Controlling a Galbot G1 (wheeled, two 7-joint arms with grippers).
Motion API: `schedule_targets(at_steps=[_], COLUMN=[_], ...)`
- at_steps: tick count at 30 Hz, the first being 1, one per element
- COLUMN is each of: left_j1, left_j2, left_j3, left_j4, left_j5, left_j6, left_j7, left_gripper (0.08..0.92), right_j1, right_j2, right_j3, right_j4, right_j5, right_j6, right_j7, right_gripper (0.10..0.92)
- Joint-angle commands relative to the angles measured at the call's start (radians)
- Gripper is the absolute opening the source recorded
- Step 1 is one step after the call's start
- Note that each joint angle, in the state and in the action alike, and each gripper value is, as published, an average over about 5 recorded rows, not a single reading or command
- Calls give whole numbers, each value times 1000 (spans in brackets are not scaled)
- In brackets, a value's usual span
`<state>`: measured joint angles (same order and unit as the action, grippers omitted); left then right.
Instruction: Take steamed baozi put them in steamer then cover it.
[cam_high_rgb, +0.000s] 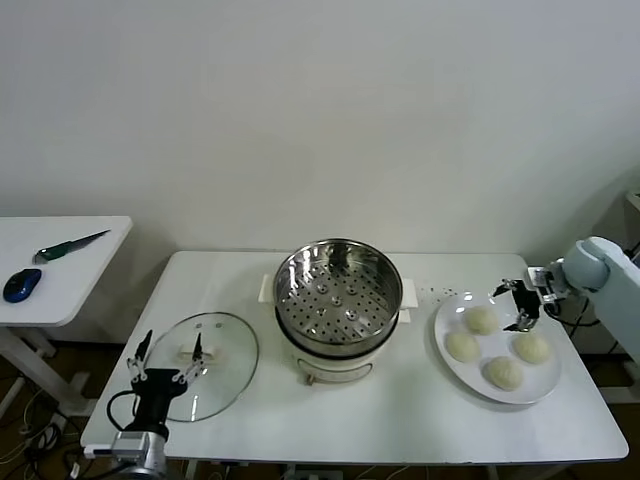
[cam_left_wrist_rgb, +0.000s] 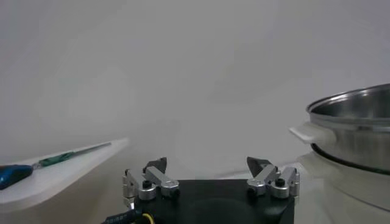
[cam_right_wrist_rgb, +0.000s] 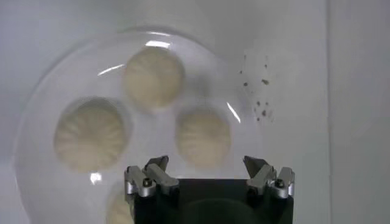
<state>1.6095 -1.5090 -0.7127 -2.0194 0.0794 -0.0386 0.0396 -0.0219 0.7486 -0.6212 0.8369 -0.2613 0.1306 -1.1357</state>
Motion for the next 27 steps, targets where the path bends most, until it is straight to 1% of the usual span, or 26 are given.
schedule_targets(at_steps=[1, 11, 21, 24, 27], left_j1=[-1, -3, 1, 3, 5], left_j2=[2, 5, 4, 4, 5], left_j3=[-3, -6, -6, -6, -7], left_j4=[4, 10, 10, 10, 11], left_j5=[-3, -2, -2, -2, -3], left_j6=[1, 4, 3, 2, 1], left_j7=[0, 0, -1, -2, -2], left_gripper=[823, 823, 823, 823, 823], right_j1=[91, 26, 9, 8, 7], right_j2=[90, 141, 160, 164, 171], right_j3=[-116, -55, -34, -26, -16], right_j4=[-109, -139, -171, -185, -199], right_j5=[-49, -77, -110, -122, -126], right_j6=[13, 8, 11, 13, 15], right_j7=[-34, -19, -13, -11, -9], right_gripper=[823, 823, 822, 812, 782])
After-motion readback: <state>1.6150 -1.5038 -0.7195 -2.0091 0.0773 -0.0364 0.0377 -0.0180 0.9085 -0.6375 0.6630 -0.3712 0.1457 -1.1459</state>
